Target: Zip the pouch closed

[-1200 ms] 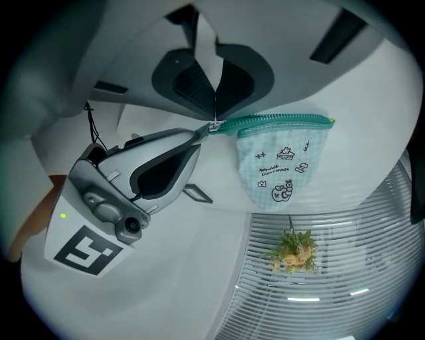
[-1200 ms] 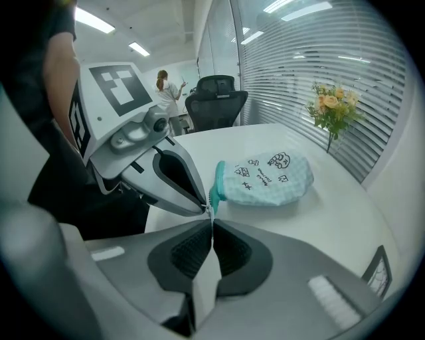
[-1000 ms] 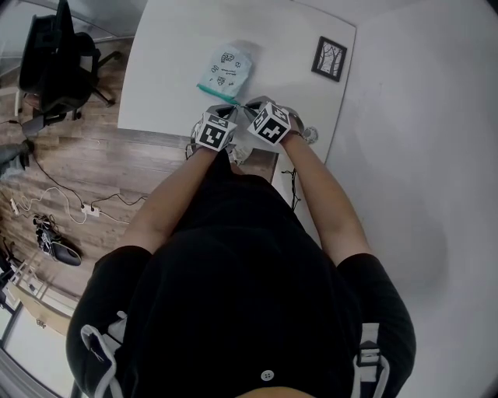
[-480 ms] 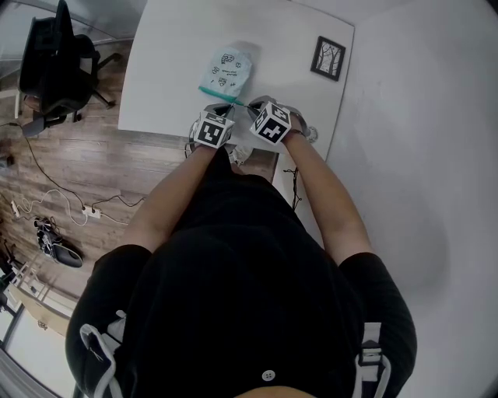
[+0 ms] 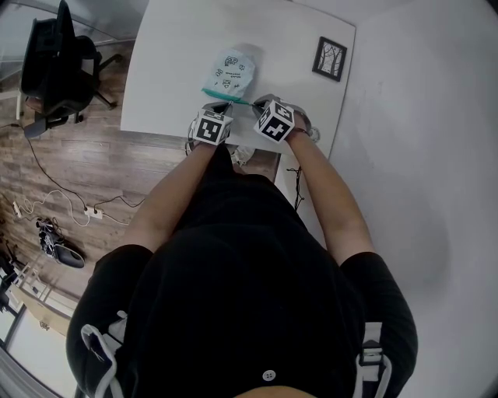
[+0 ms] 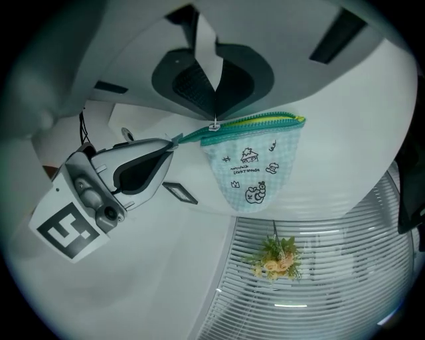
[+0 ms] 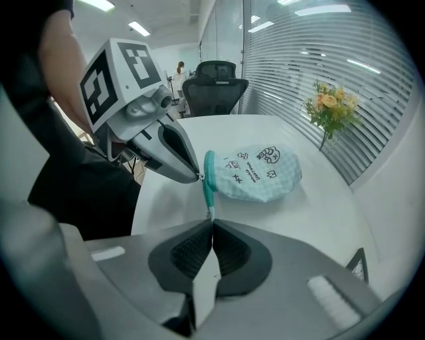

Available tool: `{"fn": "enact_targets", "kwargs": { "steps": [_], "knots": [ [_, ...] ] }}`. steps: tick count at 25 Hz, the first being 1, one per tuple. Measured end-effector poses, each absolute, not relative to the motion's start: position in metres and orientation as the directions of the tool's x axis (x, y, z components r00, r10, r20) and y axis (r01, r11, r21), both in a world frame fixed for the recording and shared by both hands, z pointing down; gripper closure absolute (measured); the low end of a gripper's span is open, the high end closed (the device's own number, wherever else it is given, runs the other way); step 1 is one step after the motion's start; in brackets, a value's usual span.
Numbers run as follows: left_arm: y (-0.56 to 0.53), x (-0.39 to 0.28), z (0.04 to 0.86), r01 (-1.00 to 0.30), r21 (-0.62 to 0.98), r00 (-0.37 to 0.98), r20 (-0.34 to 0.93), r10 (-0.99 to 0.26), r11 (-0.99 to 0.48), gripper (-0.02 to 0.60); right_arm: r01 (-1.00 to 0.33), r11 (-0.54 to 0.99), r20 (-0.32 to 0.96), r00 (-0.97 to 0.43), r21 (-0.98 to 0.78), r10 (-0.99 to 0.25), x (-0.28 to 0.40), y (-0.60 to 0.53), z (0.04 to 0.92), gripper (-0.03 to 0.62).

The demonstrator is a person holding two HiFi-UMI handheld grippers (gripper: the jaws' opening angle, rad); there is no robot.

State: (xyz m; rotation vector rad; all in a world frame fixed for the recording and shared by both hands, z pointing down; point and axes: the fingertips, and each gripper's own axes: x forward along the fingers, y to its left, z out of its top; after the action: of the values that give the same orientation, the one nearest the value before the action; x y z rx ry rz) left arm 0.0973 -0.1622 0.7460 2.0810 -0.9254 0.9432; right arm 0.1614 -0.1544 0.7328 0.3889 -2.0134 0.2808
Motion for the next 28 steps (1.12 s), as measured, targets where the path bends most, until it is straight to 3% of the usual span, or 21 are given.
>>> {"fn": "enact_targets", "kwargs": {
  "steps": [28],
  "knots": [
    [-0.173,0.060,0.750,-0.853,0.242,0.427,0.834,-0.350,-0.462,0.572,-0.435,0.901,0.906,-0.380,0.003,-0.187,0.187,-0.166,0.733,0.582]
  ]
}}
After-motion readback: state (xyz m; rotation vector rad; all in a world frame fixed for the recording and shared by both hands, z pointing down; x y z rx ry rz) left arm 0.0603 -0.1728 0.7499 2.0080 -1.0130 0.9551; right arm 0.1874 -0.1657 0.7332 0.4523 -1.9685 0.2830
